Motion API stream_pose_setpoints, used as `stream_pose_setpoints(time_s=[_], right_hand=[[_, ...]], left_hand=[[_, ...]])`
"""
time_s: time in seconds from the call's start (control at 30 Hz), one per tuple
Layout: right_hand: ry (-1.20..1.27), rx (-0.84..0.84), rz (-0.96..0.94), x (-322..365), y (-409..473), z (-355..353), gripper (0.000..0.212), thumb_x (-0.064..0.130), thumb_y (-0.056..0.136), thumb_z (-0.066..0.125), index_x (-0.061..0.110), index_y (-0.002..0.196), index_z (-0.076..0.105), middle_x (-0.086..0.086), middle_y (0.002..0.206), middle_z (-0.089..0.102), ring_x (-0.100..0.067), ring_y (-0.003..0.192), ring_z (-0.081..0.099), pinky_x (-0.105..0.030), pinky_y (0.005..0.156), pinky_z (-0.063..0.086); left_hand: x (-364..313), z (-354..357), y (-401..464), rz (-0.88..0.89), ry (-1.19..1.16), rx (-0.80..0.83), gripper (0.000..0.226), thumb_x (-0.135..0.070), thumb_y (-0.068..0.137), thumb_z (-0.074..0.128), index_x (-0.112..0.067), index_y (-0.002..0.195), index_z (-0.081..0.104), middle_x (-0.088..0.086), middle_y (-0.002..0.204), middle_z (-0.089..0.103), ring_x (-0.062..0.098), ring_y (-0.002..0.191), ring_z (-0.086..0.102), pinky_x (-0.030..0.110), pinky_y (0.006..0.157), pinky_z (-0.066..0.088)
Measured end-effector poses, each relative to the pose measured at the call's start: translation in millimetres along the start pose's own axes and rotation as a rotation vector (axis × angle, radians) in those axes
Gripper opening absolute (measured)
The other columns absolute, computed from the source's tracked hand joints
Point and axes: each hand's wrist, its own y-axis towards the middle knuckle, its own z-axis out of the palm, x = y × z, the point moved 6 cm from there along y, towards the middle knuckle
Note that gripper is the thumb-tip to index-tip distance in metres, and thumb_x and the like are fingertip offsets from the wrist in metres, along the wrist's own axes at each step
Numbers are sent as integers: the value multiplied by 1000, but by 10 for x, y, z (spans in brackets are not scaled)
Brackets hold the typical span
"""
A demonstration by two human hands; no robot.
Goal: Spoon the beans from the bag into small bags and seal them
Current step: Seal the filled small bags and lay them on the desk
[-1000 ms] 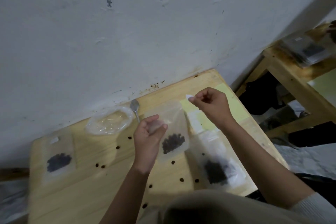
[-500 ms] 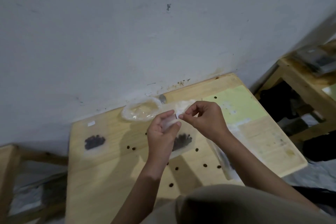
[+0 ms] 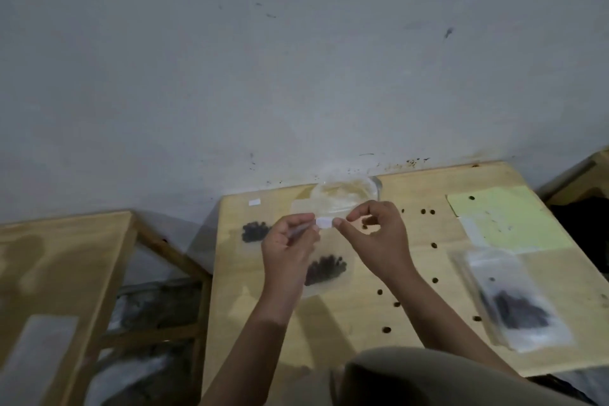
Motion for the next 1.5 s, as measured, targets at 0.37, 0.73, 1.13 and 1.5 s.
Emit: stream_pose_setpoints(time_s=[0.37,0.73,1.13,1.5], right_hand=[[106,353,195,-424,-39,1276,37,-4,79,69,24,101,57,-4,87,55,-14,62,55,-21,56,49],[-315,326,193,-868,543,2014,48,19,76,76,8,119,57,-12,115,48,-22,78,60,-24,75,48],[-414,358,190,-909,581,2130,47,24,79,72,12,122,55,-9,123,42,-25,103,55,-30,89,47],[-331,-5,160,-1013,328,-11,27,18,81,72,12,106,66,-5,108,61,-10,82,57,-16,70,43]], left_hand=[[330,-1077,710,-156,331,-112,34,-4,81,69,-25,106,60,-4,108,57,17,103,57,36,89,52],[769,-1245,1318,-58,953,-7,44,-13,84,68,-6,126,56,9,136,39,22,125,42,25,105,32],[914,-1323,1522,-88,1172,-28,38,-27,88,62,-20,125,57,4,144,35,26,133,29,34,106,28],[1055,337,330,-12,695,179,23,-13,84,65,-18,106,60,1,114,50,18,105,53,28,89,44]])
